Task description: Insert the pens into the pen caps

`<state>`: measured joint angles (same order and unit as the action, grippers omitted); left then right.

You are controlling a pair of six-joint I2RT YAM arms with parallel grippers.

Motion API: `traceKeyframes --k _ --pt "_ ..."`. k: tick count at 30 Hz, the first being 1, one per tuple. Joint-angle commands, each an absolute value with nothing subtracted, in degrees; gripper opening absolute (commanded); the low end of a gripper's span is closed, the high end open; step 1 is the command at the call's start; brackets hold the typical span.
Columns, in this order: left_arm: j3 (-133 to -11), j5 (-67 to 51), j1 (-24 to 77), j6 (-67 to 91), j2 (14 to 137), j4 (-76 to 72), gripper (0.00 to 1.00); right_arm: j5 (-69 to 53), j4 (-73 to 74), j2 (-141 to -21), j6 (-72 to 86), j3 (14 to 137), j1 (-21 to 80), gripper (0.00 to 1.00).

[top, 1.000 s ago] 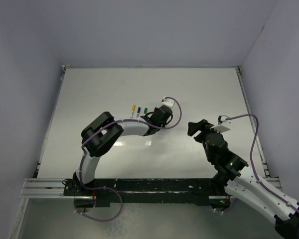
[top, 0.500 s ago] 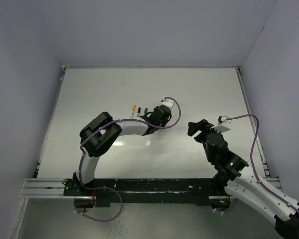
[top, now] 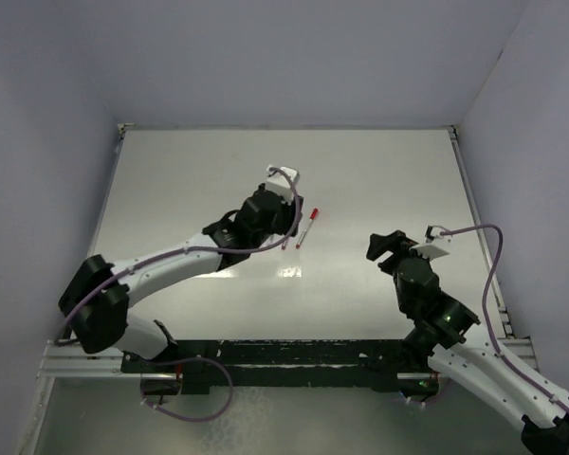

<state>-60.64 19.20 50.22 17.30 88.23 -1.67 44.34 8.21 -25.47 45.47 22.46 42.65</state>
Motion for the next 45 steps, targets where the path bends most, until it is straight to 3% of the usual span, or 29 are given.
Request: traceKeyframes --k 1,10,11,13,22,29,45 --pt "-50.89 16.92 45.02 21.50 75.45 -1.92 0.64 49.35 12.49 -24.08 45.44 23.33 40.57 0.76" --pt "-42.07 21.85 40.78 26.79 52.52 13.90 0.68 46.27 13.57 -23.04 43.94 24.54 31.10 0.77" --pt "-41.16 21.70 40.83 28.07 50.48 15.42 0.74 45.95 14.06 -22.58 44.13 24.71 30.69 0.77" --pt "-39.58 21.70 40.80 30.47 46.23 18.51 0.99 45.74 16.06 -21.34 44.85 25.43 30.50 0.77" --pt "-42.41 24.95 40.88 35.46 36.99 36.41 0.99 48.34 31.92 -12.89 47.45 30.01 30.45 0.78" --pt "-42.19 22.31 41.01 33.78 36.63 35.21 0.99 48.12 33.68 -6.11 48.24 28.76 30.50 0.79" --pt "-38.34 25.11 41.01 37.07 31.80 36.09 0.99 48.38 34.89 -9.73 48.65 29.14 30.49 0.80"
